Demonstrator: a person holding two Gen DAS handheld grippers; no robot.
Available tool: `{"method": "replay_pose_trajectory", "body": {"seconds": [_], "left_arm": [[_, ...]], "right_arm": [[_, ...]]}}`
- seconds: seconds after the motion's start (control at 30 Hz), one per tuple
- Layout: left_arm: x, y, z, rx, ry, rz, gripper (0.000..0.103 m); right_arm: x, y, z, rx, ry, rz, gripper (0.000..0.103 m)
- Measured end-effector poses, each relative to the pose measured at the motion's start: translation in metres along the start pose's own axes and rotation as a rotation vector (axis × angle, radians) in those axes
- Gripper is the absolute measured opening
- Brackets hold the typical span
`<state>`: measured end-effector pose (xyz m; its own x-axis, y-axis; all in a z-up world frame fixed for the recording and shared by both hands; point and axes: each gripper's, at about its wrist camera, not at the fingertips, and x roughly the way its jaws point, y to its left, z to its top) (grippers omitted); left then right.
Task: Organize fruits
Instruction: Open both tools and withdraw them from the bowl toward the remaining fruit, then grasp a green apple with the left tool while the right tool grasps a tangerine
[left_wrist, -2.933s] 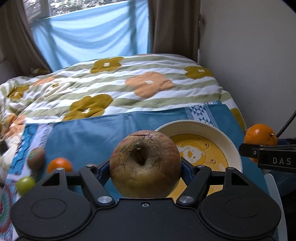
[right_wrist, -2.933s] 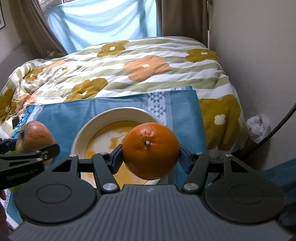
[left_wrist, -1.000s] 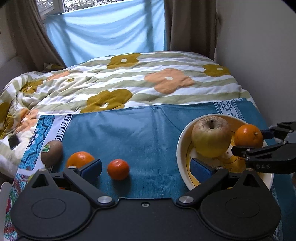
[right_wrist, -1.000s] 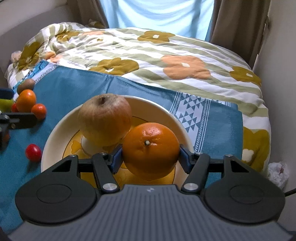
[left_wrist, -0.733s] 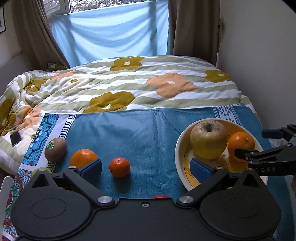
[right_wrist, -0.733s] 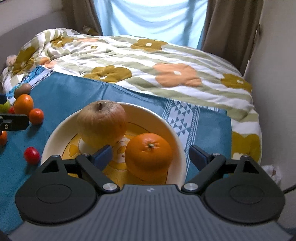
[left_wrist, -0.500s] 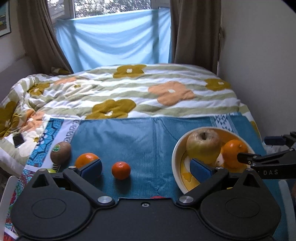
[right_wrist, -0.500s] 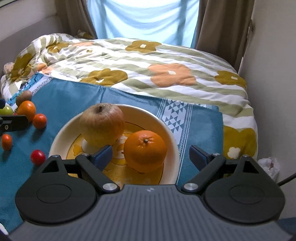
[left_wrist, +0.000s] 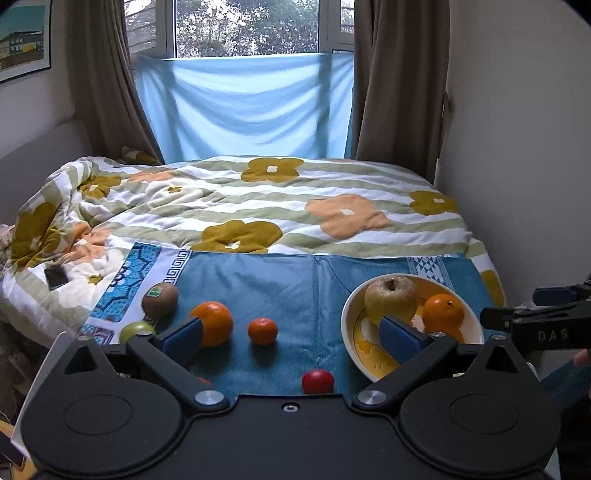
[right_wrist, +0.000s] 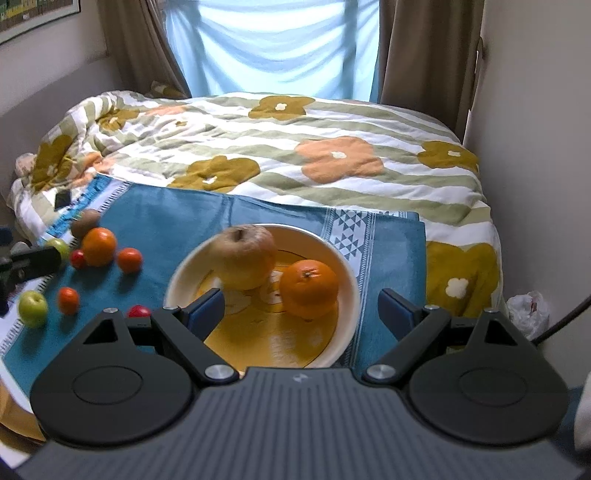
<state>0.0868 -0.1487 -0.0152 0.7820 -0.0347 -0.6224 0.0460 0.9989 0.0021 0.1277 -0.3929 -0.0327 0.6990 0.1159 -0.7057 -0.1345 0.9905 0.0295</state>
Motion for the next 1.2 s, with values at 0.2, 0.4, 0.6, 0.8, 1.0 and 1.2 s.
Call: {"method": "replay_pose_trajectory", "body": {"seconds": [0.2, 0.4, 0.6, 0.8, 1.0, 1.2], "left_arm": [[-0.037, 0.028, -0.011, -0.007, -0.031, -0.003, 0.103], [-0.053, 0.074, -0.024, -0.019, -0.025, 0.009, 0.103], [-0.046, 0.121, -0.04, -0.009, 0.006, 0.033, 0.103], [-0.015, 0.158, -0.057, 0.073, 0.053, 0.01, 0.103], [0.026, 0.177, -0.078, 0.218, 0.113, -0.102, 0.102], [0.068, 0.181, -0.092, 0.265, 0.175, -0.184, 0.093]], "right_arm": [[-0.035, 0.029, -0.004, 0.047, -0.017, 0.006, 0.103], [-0.052, 0.075, -0.013, 0.06, -0.016, 0.025, 0.103], [-0.044, 0.122, -0.025, 0.071, -0.005, 0.037, 0.103], [-0.02, 0.162, -0.039, 0.128, 0.016, 0.067, 0.103], [0.019, 0.195, -0.05, 0.185, 0.047, 0.065, 0.103], [0.058, 0.214, -0.056, 0.212, 0.099, 0.072, 0.103]]}}
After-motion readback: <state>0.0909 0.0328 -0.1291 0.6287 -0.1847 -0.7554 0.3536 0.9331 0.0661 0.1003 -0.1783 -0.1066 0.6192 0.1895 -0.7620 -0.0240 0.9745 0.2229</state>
